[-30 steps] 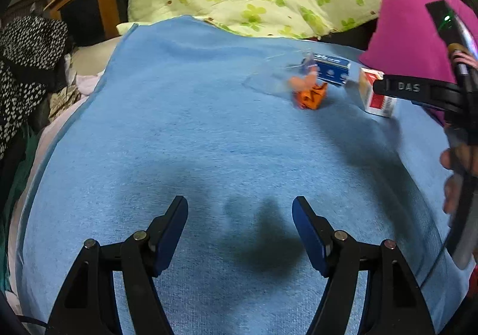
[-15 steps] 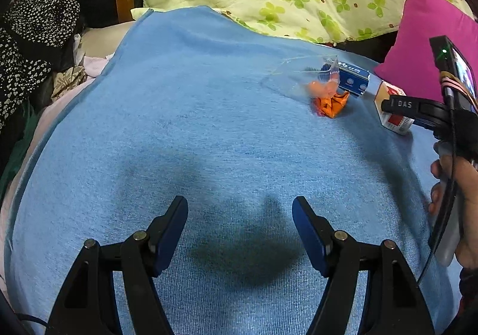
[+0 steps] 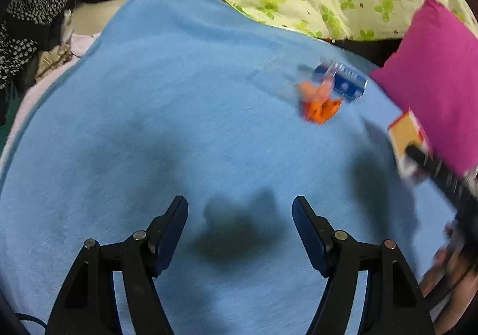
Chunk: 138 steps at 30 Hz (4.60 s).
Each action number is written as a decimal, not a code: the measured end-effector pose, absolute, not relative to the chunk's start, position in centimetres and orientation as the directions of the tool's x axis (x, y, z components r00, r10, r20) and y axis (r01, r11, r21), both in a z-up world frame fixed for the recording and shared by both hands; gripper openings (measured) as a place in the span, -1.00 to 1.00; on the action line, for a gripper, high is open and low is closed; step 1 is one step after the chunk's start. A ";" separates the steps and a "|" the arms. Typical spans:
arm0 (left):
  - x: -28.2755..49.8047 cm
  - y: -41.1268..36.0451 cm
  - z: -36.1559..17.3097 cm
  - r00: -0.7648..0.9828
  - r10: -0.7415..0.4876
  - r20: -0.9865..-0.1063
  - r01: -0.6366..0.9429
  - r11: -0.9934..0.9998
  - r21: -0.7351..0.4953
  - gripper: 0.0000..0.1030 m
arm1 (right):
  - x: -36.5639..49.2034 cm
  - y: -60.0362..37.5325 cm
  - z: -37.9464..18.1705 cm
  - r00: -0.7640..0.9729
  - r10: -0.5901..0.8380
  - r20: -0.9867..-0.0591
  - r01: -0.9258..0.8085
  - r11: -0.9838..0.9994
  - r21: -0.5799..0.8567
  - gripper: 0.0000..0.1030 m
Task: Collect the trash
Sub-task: 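Grasp the red-white medicine box with the right tool while the left tool grasps the clear plastic tray, then carry the medicine box and clear tray toward the red basket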
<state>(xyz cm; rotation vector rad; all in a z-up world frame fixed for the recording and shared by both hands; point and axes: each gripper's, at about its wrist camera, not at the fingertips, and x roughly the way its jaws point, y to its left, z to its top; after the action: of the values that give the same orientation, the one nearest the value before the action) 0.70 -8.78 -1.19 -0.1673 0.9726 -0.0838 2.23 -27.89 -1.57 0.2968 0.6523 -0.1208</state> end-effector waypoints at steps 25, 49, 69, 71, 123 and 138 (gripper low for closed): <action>14.7 -13.8 -0.4 0.450 -0.017 -0.893 -0.321 0.930 -0.179 0.43 | 1.4 -32.0 0.2 0.861 0.077 -0.503 0.162 0.895 0.415 -0.04; 10.8 -8.7 -0.6 0.526 0.132 -0.840 -0.153 0.987 0.059 0.43 | 1.4 -30.9 0.2 0.856 0.072 -0.512 0.152 0.911 0.383 -0.04; 7.3 -8.1 0.3 0.594 0.100 -0.798 0.009 0.991 0.131 -0.04 | 1.1 -29.9 0.6 0.856 0.056 -0.514 0.140 0.931 0.336 -0.04; 6.5 -8.4 0.9 0.600 0.084 -0.795 0.015 0.993 0.116 -0.04 | 1.0 -29.7 0.5 0.852 0.050 -0.522 0.143 0.936 0.322 -0.04; -13.1 -23.2 5.6 0.581 -0.252 -0.774 0.350 0.936 -0.041 -0.04 | -22.3 -34.1 4.7 0.781 -0.164 -0.602 0.309 0.940 0.145 -0.04; -16.7 -29.4 5.2 0.532 -0.325 -0.782 0.484 0.875 -0.035 -0.04 | -26.9 -38.1 3.0 0.733 -0.240 -0.637 0.417 0.898 0.140 -0.04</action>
<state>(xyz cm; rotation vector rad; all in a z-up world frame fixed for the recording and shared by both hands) -16.69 -29.43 5.20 0.1947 0.8877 -0.4861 -26.90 -38.10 3.01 0.2837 0.6556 -0.3667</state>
